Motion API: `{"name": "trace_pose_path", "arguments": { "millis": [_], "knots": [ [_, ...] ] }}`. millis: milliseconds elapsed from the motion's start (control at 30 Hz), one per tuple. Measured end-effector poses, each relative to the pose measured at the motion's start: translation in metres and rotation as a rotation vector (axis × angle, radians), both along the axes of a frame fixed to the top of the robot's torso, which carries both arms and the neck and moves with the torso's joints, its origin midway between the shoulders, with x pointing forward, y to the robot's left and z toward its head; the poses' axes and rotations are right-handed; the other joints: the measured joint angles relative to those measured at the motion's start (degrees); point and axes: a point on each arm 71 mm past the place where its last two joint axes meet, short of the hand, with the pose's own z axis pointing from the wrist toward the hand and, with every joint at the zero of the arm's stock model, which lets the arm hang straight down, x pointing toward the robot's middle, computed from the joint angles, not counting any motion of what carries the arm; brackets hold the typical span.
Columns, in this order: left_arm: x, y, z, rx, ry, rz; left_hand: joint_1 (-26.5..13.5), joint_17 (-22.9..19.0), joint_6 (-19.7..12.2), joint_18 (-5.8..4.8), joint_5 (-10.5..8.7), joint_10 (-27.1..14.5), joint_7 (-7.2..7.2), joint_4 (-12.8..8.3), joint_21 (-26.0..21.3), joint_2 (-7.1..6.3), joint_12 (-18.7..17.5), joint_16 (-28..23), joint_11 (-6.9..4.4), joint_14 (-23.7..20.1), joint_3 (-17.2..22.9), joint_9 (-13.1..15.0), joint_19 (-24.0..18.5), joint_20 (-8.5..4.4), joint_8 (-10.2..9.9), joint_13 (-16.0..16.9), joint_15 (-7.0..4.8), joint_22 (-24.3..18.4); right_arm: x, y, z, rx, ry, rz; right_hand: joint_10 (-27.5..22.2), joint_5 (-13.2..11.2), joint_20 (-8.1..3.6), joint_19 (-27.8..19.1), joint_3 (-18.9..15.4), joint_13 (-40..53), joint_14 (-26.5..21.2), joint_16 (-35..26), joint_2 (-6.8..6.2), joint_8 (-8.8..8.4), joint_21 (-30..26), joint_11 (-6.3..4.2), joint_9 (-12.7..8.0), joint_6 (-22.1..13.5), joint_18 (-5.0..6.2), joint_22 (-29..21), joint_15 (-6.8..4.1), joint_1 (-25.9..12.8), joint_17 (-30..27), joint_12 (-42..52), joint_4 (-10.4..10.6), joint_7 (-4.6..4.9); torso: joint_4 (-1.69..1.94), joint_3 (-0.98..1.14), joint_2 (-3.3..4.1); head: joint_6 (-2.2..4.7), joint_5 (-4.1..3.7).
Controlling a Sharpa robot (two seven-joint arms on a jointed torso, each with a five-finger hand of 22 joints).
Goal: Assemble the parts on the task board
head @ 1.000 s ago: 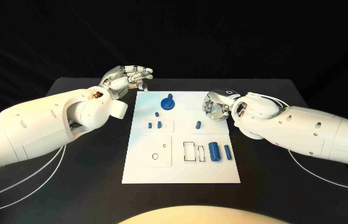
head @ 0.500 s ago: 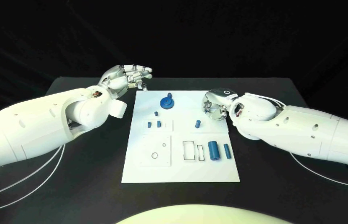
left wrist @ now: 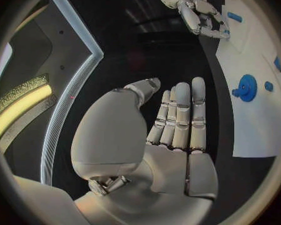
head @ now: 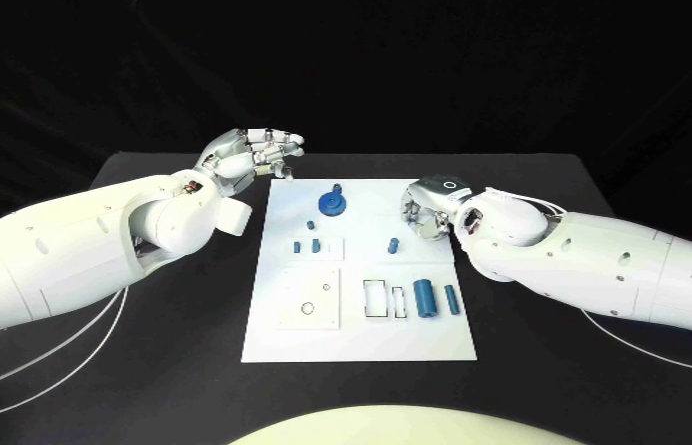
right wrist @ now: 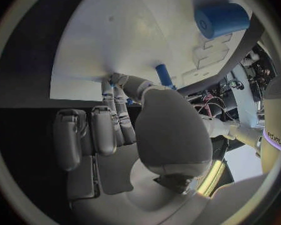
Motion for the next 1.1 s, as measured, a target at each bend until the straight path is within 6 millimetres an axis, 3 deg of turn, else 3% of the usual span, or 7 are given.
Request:
{"name": "trace_pose_path", "arguments": {
  "millis": [333, 800, 1100],
  "knots": [
    [0.000, 0.000, 0.000, 0.003, -0.002, -0.004, 0.0, 0.0, 0.0, 0.00, 0.00, 0.0, 0.00, 0.0, 0.0, 0.00, 0.0, 0.0, 0.00, 0.0, 0.0, 0.0, 0.0, 0.00, 0.0, -0.1, 0.00, -0.1, -0.005, -0.003, 0.001, 0.030, -0.032, -0.008, 0.0, 0.0, 0.00, 0.0, 0.1, 0.0, 0.0, -0.1, -0.01, -0.01, 0.2, 0.00, 0.2, 0.2, 0.00, 0.0, 0.00, 0.0, -0.3, -0.3, 0.1, -0.19, 0.02, -0.03, -0.01, 0.08, 0.16],
    [0.001, 0.003, 0.000, 0.008, -0.003, 0.001, 0.0, 0.0, 0.0, 0.00, 0.20, 0.0, 0.00, 0.0, 0.0, 0.00, 0.0, -0.2, 0.00, 0.0, 0.0, 0.0, 0.0, 0.00, 0.0, -0.1, 0.00, 0.0, -0.017, -0.009, 0.025, 0.133, -0.089, -0.005, 0.0, -0.1, 0.00, 0.0, 0.3, 0.0, 0.0, -0.1, -0.02, 0.20, 0.6, -0.02, 0.4, 0.2, -0.01, 0.0, 0.01, 0.0, -0.3, -0.1, -0.1, -0.19, -0.06, -0.05, -0.05, 0.23, 0.35],
    [0.001, 0.003, -0.001, 0.009, -0.004, 0.002, 0.0, 0.0, 0.0, 0.00, 0.20, 0.0, 0.00, 0.0, 0.0, 0.00, 0.0, -0.2, 0.00, 0.0, 0.0, 0.0, 0.0, 0.00, 0.0, -0.1, 0.00, 0.0, -0.045, 0.024, 0.037, 0.251, -0.062, 0.084, 0.0, -0.2, 0.00, 0.0, 0.3, 0.0, 0.0, -0.1, -0.16, 0.19, 0.6, -0.02, 0.4, 0.2, 0.00, 0.0, 0.02, -0.1, -0.5, -0.1, -0.1, -0.19, -0.11, 0.03, -0.05, 0.63, 1.18]
  ]
}}
